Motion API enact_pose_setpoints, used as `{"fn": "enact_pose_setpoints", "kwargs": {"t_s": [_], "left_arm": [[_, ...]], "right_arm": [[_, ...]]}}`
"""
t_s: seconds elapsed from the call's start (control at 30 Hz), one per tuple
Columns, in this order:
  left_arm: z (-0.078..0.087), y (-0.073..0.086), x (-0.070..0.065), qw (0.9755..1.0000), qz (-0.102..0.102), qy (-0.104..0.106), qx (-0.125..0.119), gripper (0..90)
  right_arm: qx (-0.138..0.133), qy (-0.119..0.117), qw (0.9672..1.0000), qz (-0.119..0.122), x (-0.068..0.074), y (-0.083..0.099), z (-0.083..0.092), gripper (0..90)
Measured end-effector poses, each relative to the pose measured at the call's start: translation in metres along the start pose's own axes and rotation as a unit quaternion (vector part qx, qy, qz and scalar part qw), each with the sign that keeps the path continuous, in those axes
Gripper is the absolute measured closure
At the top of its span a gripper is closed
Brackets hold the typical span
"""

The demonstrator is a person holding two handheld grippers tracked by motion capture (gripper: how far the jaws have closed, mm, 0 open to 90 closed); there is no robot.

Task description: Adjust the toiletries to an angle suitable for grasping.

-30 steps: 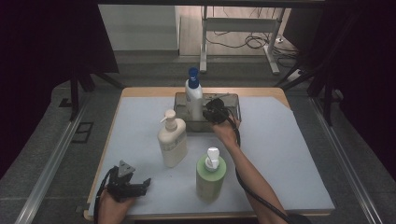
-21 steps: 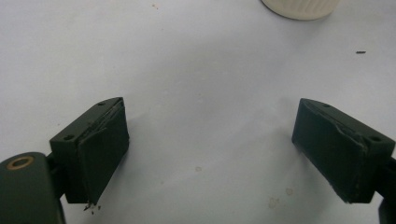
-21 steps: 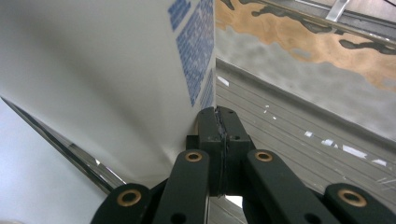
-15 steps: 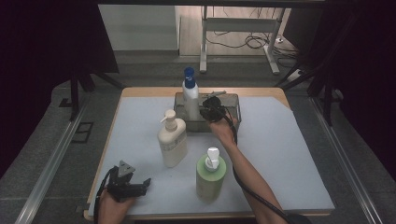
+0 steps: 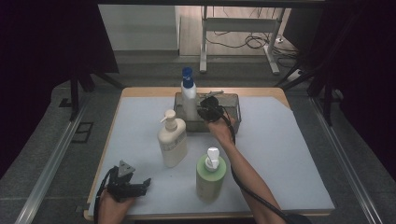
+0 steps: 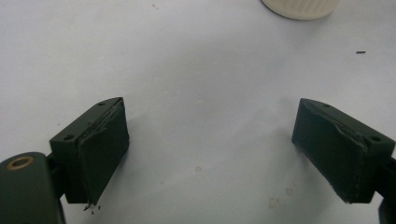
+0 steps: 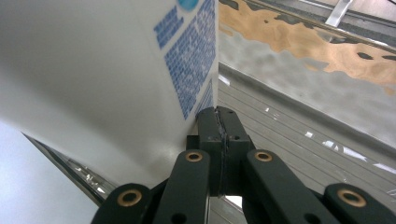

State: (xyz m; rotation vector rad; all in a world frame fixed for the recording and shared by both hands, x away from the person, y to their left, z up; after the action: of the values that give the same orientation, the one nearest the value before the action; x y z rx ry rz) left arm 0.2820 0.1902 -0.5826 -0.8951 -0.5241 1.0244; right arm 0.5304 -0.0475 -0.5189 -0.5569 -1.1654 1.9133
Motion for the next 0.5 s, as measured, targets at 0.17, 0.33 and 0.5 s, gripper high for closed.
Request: {"fn": "enact_pose_setpoints", "kwargs": {"t_s": [0.17, 0.33, 0.5], "left_arm": [[0.000, 0.000, 0.000, 1.0000, 0.000, 0.000, 0.000, 10.6], [0.000, 0.000, 0.000, 1.0000, 0.000, 0.000, 0.000, 10.6], [0.000, 0.000, 0.000, 1.0000, 0.000, 0.000, 0.000, 10.6]], "right_arm": [[0.001, -0.004, 1.0000, 0.003, 0.003, 0.000, -0.002, 89.3], [0.001, -0.008, 1.0000, -0.001, 0.008, -0.001, -0.003, 89.3], [0.004, -0.017, 0.9998, 0.004, 0.014, -0.002, -0.005, 89.3]]}}
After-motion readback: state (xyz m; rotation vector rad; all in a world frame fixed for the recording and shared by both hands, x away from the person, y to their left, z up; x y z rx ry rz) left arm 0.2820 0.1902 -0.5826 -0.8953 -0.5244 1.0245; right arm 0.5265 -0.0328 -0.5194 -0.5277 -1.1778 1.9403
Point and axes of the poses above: each handheld gripper's, and its own axes: z roughly backward along the jaws, y roughly out of its underside, x roughly to its left, the point moved 8 cm from there along -z, roughly forward along the jaws, and after that the axes turned 14 degrees about -x, right-handed, at the moved point
